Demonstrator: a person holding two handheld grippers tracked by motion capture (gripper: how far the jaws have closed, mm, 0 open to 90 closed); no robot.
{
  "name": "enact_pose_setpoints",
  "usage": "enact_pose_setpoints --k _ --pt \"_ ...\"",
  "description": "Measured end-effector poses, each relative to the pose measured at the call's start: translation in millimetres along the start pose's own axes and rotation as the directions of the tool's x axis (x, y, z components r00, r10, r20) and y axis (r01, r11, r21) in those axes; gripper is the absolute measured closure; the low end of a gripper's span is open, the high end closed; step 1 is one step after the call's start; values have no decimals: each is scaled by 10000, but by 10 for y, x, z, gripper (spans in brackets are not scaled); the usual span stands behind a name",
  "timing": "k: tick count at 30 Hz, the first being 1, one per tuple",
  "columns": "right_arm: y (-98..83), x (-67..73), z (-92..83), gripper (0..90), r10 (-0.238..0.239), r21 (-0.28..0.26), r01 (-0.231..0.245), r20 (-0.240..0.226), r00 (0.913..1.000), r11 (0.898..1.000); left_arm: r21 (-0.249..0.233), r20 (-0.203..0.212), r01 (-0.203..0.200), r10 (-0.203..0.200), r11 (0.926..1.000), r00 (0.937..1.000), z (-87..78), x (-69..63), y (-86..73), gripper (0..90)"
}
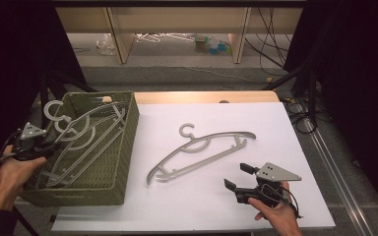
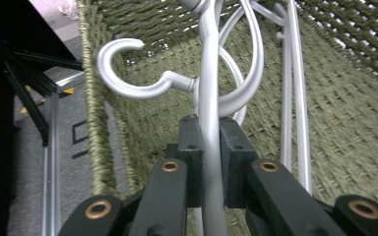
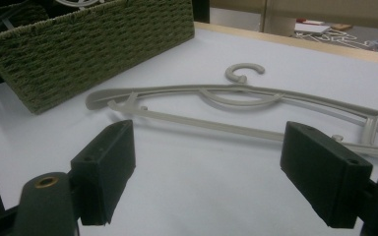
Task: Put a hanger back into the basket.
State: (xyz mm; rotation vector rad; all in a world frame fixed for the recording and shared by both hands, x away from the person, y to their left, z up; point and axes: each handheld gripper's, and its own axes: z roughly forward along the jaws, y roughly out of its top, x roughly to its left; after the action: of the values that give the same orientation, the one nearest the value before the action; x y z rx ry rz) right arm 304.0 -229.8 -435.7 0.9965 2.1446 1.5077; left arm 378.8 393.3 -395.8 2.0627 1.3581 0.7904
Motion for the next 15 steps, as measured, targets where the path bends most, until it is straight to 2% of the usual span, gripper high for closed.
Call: enact_pose_setpoints --k 4,8,12,15 --pt "2 3 -5 219 -19 -39 19 -18 10000 10000 270 207 22 -28 9996 9998 73 -48 3 816" --pt "1 2 -3 219 -4 -69 3 -50 10000 10000 392 300 434 -446 9983 9986 160 -42 -27 815" --pt "2 3 -4 219 -11 -35 11 -26 10000 10000 620 194 775 -789 9951 9967 221 -37 -60 812" --pt "2 4 -4 219 -22 -21 22 -13 10000 10000 725 -114 701 -695 9949 9975 255 -42 -65 811"
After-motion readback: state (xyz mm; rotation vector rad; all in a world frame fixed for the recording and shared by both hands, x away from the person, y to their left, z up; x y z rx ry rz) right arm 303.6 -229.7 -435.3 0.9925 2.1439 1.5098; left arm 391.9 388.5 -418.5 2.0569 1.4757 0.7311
